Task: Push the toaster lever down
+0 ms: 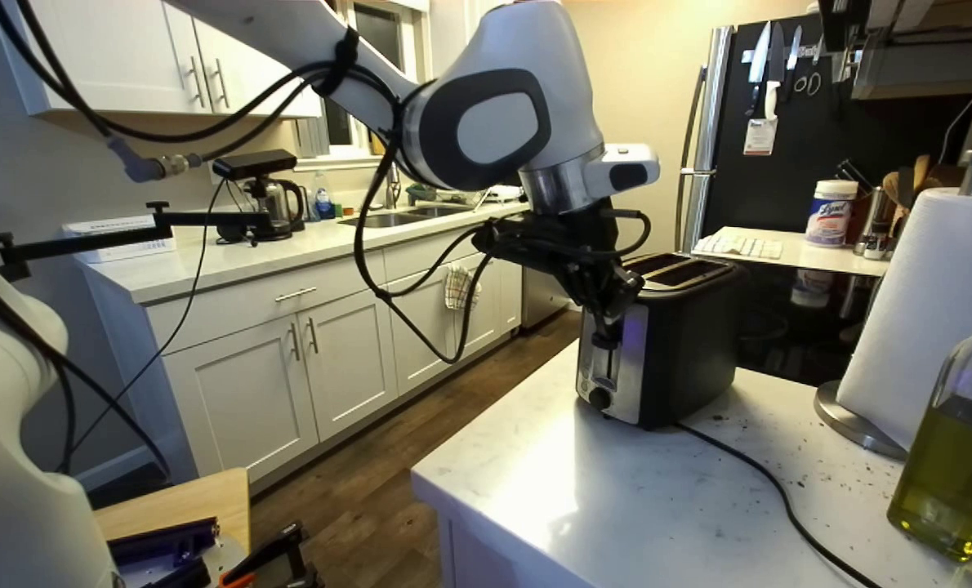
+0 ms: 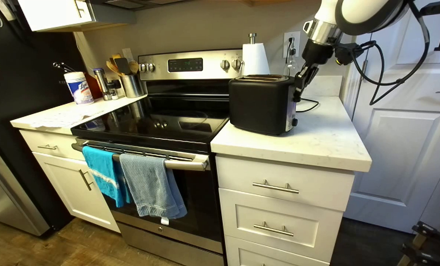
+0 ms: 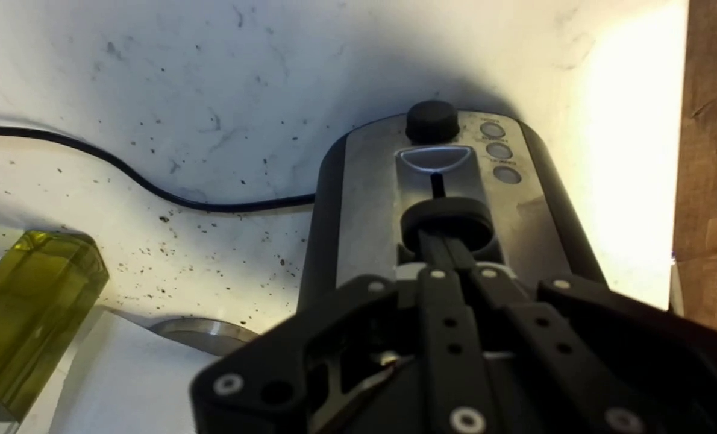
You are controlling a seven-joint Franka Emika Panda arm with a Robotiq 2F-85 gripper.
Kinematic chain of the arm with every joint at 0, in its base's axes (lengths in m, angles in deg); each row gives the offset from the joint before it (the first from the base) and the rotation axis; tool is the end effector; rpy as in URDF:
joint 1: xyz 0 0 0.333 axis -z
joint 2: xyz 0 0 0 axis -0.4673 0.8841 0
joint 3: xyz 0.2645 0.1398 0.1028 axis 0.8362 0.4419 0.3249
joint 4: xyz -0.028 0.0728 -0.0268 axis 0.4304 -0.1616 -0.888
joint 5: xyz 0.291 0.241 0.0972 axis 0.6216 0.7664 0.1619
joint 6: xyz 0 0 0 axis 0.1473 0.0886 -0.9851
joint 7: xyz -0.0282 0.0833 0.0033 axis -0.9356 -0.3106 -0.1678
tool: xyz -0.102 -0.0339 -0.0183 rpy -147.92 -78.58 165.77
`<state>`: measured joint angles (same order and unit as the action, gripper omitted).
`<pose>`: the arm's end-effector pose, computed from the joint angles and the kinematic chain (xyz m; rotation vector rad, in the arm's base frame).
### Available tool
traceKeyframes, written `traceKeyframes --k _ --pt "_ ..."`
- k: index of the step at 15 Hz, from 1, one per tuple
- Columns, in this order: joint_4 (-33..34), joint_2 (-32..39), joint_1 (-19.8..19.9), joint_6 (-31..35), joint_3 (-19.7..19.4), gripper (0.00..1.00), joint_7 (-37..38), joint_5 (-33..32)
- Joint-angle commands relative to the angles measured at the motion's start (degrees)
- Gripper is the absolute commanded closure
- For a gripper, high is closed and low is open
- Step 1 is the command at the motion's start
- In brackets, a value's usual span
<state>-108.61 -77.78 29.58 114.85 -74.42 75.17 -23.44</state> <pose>0.5189 -0.0572 0.4271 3.0495 0.0245 0.5544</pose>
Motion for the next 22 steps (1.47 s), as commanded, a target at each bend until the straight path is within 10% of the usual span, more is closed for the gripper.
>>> traceKeyframes --k 1,22 --pt "-1.4 3.1 1.0 6.5 -0.2 1.00 0.4 0.3" --pt "-3.8 15.6 -0.9 26.0 1.0 1.00 -1.5 4.9"
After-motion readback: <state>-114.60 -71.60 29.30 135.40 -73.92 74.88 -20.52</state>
